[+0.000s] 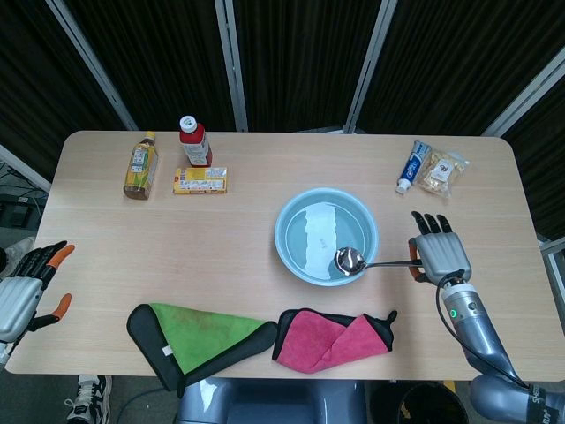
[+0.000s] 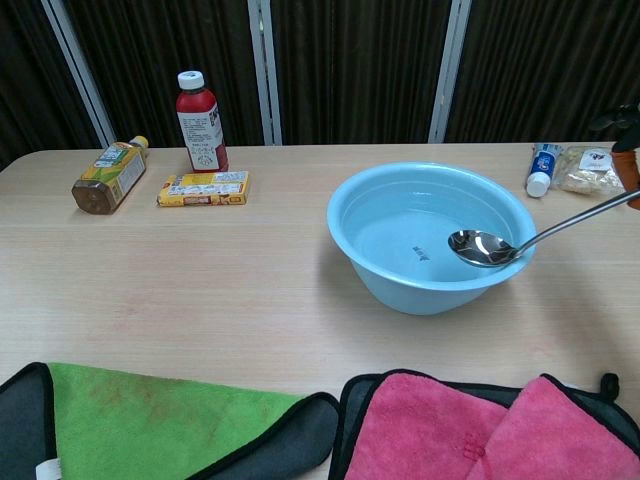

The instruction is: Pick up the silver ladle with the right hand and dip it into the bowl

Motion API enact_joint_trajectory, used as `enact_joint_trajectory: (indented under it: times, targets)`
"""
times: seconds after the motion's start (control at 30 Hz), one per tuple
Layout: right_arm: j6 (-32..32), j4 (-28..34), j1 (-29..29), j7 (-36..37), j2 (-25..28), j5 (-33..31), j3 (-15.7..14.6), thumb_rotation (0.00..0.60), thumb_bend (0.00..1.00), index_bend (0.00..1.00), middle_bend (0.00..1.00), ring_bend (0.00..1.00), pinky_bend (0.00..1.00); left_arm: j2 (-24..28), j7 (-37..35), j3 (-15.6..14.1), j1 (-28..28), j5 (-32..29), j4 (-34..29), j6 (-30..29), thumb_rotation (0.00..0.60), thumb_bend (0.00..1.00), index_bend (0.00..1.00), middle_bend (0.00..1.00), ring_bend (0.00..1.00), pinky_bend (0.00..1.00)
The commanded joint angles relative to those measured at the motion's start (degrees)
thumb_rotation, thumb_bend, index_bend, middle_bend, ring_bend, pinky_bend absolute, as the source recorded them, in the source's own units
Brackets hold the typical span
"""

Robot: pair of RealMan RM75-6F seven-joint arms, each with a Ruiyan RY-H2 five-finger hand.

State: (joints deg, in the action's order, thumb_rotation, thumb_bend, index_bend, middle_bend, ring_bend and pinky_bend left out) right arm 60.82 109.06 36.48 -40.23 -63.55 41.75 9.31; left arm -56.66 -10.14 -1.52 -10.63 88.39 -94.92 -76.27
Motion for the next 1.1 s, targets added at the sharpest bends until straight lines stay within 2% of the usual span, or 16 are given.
enact_joint_trajectory:
  times: [0.03,0.23,0.53,0.93,1.1]
  targets:
    - [-0.52,-1.22,2.09,-1.79,-1.78,-2.35,0.16,0.6,0.37,0.65,0.01,0.0,0.0,0.01,-0.01,0.2,0.01,-0.46,0.08,0.09,0.6,0.48,0.0,0.0,0.0,0.0]
    - [-1.39,-4.49,5.23,-3.34,-5.16,-5.23,-0.42,0.6,0.37,0.65,0.01,0.0,0.0,-0.16,0.07,0.75,-0.29,-1.84,0.44,0.92,0.6,0.48,0.0,0.0,0.0,0.0]
    - [0.55,-9.24,5.88,-2.85,-10.0,-3.37,-2.47,0.6,0.37,0.65,0.02,0.0,0.0,-0.33,0.0,0.59,-1.0,-1.74,0.35,2.44,0.6,0.48,0.0,0.0,0.0,0.0]
    - [3.33,-9.47,6.45,-4.51,-14.55,-2.02,-4.09,0.6,0.37,0.65,0.02,0.0,0.0,0.32,-3.12,0.45,-1.26,-0.66,0.95,2.39,0.6,0.48,0.0,0.0,0.0,0.0]
    - [4.07,-8.96,6.51,-4.3,-15.27,-1.85,-3.86,0.6,0.37,0.65,0.02,0.0,0.0,0.8,-4.48,0.29,-0.98,-0.06,1.23,1.62,0.6,0.48,0.0,0.0,0.0,0.0]
